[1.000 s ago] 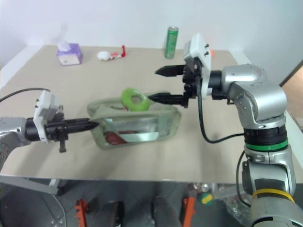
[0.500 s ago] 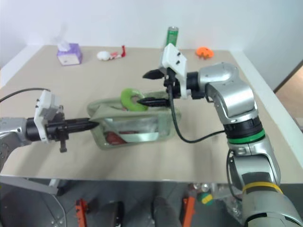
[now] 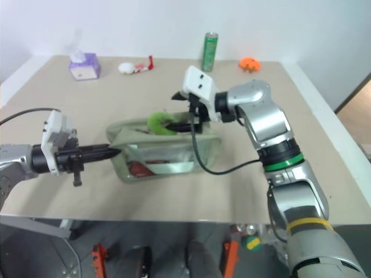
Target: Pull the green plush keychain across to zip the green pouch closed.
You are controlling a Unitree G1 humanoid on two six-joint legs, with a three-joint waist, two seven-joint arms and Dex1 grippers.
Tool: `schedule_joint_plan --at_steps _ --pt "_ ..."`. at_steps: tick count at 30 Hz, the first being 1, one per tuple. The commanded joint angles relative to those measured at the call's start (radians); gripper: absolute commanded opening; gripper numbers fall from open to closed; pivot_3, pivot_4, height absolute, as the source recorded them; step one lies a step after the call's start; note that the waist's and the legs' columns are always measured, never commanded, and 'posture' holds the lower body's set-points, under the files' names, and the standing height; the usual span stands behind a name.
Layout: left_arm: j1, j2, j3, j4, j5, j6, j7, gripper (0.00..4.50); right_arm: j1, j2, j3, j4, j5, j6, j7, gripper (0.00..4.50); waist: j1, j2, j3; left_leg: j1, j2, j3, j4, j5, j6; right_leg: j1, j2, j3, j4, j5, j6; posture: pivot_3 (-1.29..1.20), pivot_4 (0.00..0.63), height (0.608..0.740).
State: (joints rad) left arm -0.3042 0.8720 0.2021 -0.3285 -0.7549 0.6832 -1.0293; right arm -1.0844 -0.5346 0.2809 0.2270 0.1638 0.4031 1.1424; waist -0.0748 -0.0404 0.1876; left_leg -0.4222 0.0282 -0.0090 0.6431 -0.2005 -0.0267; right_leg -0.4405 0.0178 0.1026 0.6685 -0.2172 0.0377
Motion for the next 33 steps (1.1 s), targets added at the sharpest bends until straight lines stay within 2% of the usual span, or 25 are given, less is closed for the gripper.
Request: schedule_joint_plan --at_steps 1,4,14,15,28,33 --pt "-0.002 0.003 0.013 -0.032 -0.011 0.000 0.004 0.03 -0.055 0.022 -0.023 0.000 -0.004 -0.014 -0.008 4.50 0.000 0.000 0.000 0.000 0.000 0.000 0.000 0.000 0.000 0.000 0.000 0.000 0.000 0.000 0.000 0.00 0.150 0.740" --pt "0.001 0.003 0.014 -0.033 -0.012 0.001 0.005 0.00 -0.066 0.035 -0.037 0.009 0.001 -0.012 -0.012 3.70 0.000 0.000 0.000 0.000 0.000 0.000 0.000 0.000 0.000 0.000 0.000 0.000 0.000 0.000 0.000 0.00 0.150 0.740" --pt "0.004 0.000 0.013 -0.033 -0.014 0.001 0.011 0.00 -0.082 0.042 -0.080 0.010 0.041 0.019 -0.006 0.26 0.000 0.000 0.000 0.000 0.000 0.000 0.000 0.000 0.000 0.000 0.000 0.000 0.000 0.000 0.000 0.00 0.150 0.740" --pt "0.003 0.001 0.012 -0.031 -0.013 0.000 0.011 0.00 -0.082 0.044 -0.079 0.014 0.039 0.016 -0.006 0.03 0.000 0.000 0.000 0.000 0.000 0.000 0.000 0.000 0.000 0.000 0.000 0.000 0.000 0.000 0.000 0.00 0.150 0.740" --pt "0.007 0.003 0.017 -0.029 -0.013 -0.001 0.013 0.00 -0.068 0.016 -0.091 0.036 0.036 -0.029 0.022 0.03 0.000 0.000 0.000 0.000 0.000 0.000 0.000 0.000 0.000 0.000 0.000 -0.001 0.000 0.000 0.000 0.00 0.150 0.740" --pt "0.016 0.004 0.018 -0.030 -0.014 -0.002 0.015 0.00 -0.089 -0.095 -0.089 0.141 -0.099 -0.157 -0.064 0.03 0.002 0.000 0.000 0.000 -0.001 0.000 0.000 0.000 0.000 0.000 -0.001 -0.001 0.000 0.000 0.000 0.00 0.150 0.740"
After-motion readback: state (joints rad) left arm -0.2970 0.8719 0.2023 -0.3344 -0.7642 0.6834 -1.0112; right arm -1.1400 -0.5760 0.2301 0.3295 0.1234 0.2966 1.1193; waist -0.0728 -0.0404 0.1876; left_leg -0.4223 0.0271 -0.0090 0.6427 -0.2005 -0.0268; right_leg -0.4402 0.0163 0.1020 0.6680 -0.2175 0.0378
